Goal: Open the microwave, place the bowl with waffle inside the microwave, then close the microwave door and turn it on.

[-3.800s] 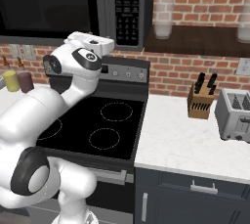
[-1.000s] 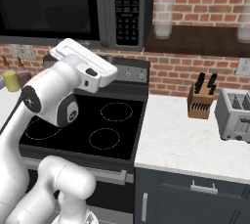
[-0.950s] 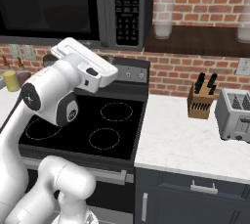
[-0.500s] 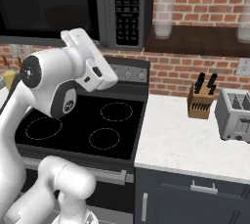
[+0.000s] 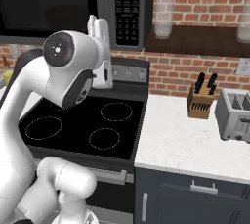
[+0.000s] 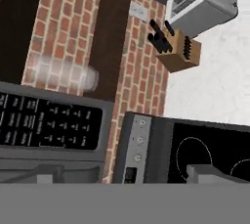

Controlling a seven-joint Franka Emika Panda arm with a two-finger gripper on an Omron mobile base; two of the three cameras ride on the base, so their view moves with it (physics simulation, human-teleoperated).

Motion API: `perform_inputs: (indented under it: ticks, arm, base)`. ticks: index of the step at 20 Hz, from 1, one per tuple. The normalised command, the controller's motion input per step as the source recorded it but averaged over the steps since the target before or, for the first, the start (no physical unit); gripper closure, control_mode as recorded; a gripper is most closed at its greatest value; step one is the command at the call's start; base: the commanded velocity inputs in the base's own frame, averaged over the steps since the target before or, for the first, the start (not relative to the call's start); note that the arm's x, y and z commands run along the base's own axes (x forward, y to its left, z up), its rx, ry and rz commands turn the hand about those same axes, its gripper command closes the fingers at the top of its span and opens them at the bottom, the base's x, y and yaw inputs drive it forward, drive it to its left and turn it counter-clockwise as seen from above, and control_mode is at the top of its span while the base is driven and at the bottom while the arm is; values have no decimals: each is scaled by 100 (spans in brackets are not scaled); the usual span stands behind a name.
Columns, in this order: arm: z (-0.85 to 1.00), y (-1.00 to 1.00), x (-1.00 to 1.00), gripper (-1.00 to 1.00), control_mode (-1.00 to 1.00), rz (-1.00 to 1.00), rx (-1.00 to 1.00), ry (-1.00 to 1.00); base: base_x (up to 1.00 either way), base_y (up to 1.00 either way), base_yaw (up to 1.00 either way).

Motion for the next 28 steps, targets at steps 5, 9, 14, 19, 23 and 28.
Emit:
perform_inputs:
  ticks: [5,9,14,19,23,28]
  arm:
    - [-1,5,-2,-100,-100,7,49,-9]
    - [0,14,-1,-100,-100,4,26,-13]
    - [-1,21,5,-100,-100,0,1,0]
    - [-2,22,0,-100,-100,0,0,-1]
    - [0,0,0,-100,-100,0,0,-8]
    - [0,0,0,-100,-100,0,0,-2]
  base:
    - [0,0,0]
    - [0,0,0]
    - [0,0,0]
    - [0,0,0]
    - [0,0,0]
    - [0,0,0]
